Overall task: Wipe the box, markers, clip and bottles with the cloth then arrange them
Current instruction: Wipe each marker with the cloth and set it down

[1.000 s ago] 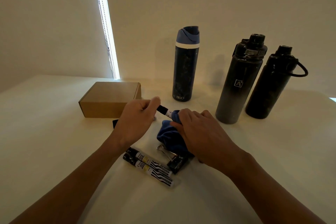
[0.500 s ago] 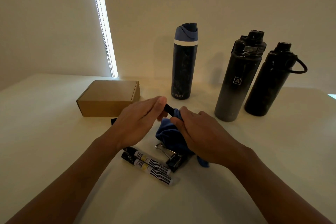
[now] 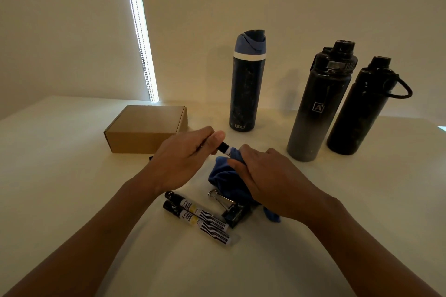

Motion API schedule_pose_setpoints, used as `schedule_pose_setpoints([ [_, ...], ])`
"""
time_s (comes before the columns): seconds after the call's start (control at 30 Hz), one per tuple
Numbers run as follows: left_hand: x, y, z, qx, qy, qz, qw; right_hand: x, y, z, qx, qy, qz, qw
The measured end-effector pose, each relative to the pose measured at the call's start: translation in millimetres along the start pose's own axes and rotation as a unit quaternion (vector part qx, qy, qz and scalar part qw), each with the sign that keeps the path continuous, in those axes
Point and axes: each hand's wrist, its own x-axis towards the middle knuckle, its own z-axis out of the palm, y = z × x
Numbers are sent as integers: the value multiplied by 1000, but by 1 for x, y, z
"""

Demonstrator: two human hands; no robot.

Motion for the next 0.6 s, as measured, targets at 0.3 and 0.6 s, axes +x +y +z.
schedule_pose_setpoints([
  [0.3,2,-21,-30,-41,70,22,996,-3,11,12,135,44,0,990],
  [0.6,1,-29,-25,-97,69,0,993,-4,22,13,227,5,-5,974],
])
